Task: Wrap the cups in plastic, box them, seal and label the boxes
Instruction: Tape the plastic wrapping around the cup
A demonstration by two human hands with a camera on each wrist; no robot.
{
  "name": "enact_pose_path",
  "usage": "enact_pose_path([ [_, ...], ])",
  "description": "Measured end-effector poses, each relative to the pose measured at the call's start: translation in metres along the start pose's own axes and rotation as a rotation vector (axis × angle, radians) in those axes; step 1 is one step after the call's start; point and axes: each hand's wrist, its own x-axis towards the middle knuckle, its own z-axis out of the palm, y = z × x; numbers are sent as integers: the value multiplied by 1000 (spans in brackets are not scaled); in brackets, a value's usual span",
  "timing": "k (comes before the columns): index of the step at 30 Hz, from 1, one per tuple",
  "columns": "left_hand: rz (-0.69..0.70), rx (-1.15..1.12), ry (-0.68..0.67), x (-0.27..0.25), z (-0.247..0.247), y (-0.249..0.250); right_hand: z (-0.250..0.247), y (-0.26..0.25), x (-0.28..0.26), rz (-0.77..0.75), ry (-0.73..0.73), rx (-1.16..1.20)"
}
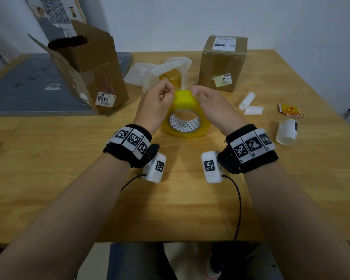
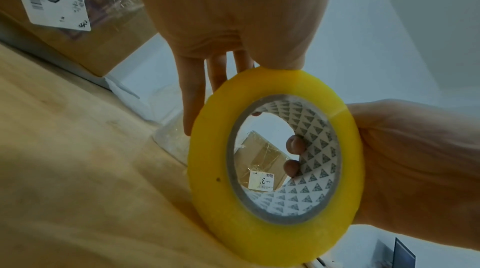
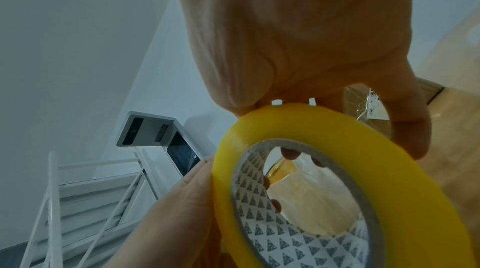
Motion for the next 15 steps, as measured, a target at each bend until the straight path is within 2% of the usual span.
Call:
enact_pose_path([
  [10, 20, 70, 20, -1, 1, -6, 2, 2, 2, -3, -7, -14],
  [15, -31, 29, 15, -4, -2, -9, 3, 0, 2, -9, -12, -11],
])
